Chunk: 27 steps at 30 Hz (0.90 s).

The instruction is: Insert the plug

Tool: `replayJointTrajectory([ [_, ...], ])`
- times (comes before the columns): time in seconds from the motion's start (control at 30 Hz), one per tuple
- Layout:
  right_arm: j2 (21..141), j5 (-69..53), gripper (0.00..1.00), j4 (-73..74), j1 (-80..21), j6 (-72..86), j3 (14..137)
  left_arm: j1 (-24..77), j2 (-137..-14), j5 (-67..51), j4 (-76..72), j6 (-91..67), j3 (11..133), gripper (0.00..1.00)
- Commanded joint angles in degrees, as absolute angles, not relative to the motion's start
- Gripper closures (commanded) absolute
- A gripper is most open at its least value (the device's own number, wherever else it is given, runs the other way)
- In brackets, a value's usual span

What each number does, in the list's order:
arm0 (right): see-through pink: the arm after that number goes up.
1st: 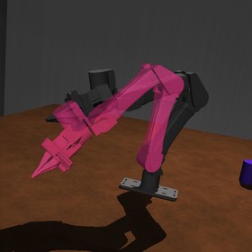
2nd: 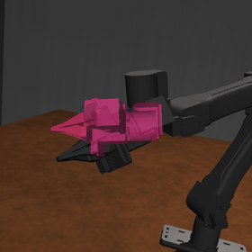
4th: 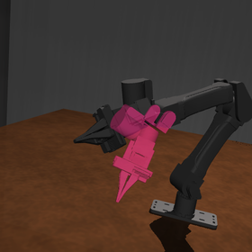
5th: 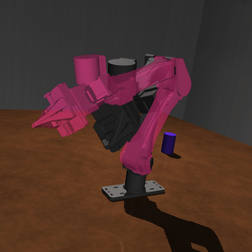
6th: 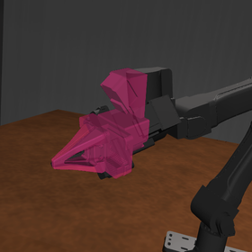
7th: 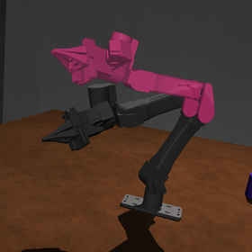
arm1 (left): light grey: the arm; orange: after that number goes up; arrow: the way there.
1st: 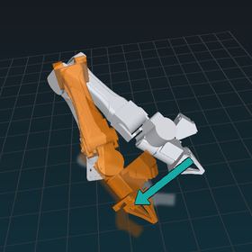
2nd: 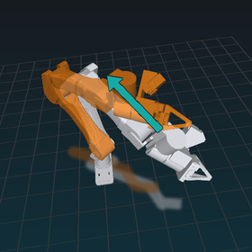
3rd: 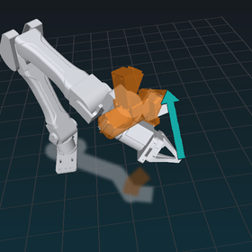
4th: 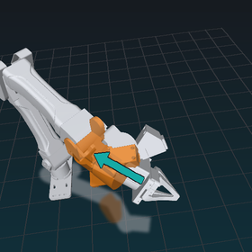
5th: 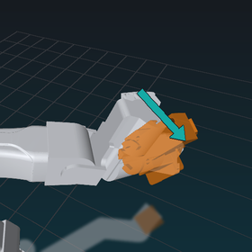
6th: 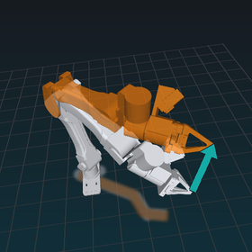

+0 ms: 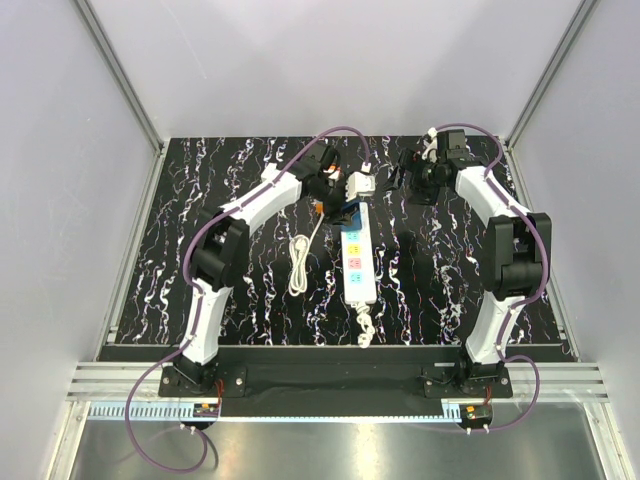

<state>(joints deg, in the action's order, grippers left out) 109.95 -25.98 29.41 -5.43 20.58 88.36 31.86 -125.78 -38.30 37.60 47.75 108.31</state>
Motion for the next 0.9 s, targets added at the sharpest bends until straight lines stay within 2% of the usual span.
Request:
replayJointTrajectory([
  [0.0, 107.75, -25.40, 0.00, 27.95, -5.01, 20.48, 89.03, 31.29, -125.86, -35.95, 38.14, 48.34, 111.44, 1.00],
  [0.33, 108.02, -25.58, 0.00, 27.68, -4.83, 20.13, 88.68, 31.29, -126.56, -37.44, 38.14, 46.50, 115.31, 1.00],
  [0.87, 108.46, -26.19, 0.00, 27.42, -4.13, 19.86, 89.30, 31.46, -129.64, -38.41, 38.50, 45.97, 113.65, 1.00],
])
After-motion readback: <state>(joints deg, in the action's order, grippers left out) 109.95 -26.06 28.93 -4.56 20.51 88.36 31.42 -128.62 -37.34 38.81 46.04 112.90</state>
